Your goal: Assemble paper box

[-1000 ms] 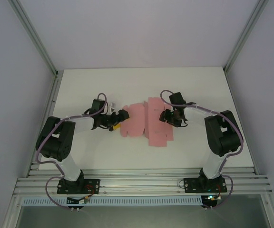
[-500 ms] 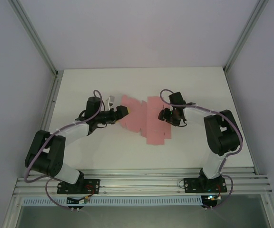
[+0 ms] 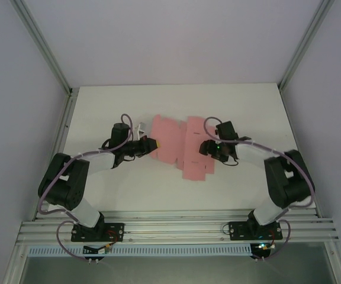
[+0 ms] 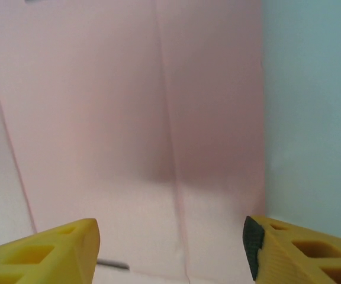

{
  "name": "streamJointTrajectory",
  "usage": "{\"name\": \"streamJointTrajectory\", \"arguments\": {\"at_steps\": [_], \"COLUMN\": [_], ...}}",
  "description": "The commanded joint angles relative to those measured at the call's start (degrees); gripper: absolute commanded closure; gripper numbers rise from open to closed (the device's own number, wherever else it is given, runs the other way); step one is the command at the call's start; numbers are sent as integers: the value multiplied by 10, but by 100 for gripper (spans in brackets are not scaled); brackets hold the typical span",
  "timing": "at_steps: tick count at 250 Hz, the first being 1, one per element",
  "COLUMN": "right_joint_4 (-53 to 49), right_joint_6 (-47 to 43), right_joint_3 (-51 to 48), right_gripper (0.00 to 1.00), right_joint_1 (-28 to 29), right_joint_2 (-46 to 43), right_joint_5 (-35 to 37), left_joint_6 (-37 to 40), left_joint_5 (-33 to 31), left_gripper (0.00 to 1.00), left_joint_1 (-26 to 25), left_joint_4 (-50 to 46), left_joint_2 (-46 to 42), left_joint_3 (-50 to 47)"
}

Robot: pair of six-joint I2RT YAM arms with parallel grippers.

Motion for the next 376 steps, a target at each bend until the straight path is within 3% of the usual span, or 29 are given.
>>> {"name": "streamJointTrajectory", "arguments": {"at_steps": [1, 76, 137, 183, 222, 252, 264, 305, 347, 363, 370, 376], "right_joint_4": [48, 296, 445, 624, 453, 357, 315, 293, 304, 279, 243, 198], "right_joint_6": [-23, -21, 10, 97, 58, 15, -4, 1, 13, -9, -26, -51], "right_joint_3": [-57, -230, -266, -270, -220, -217, -209, -193, -183, -174, -162, -146], "right_gripper": [31, 28, 23, 38, 49, 49, 54, 69, 100, 100, 100, 100], "right_joint_1": [-43, -150, -169, -177, -179, -179, -179, -179, -179, -179, -178, -177], "right_joint_2": [-79, -215, -182, -163, -204, -274, -302, -344, -355, -362, -362, -361], "right_joint_5": [-68, -293, -341, -414, -429, -394, -378, -436, -457, -450, -444, -437], "left_joint_6": [-18, -180, -191, -137, -52, 30, 50, 64, 53, 48, 54, 63], "left_joint_5": [63, 142, 172, 155, 109, 59, 40, 19, 10, -8, -22, -40], "left_gripper": [100, 100, 100, 100, 100, 100, 100, 100, 100, 100, 86, 65], "left_joint_1": [1, 3, 2, 3, 4, 3, 3, 3, 3, 3, 3, 3], "left_joint_4": [161, 510, 506, 415, 288, 140, 99, 69, 74, 63, 41, 11], "left_joint_2": [-38, -14, -47, -77, -131, -199, -225, -268, -267, -270, -274, -280], "left_joint_3": [-39, -96, -89, -92, -105, -103, -104, -115, -120, -120, -118, -112]}}
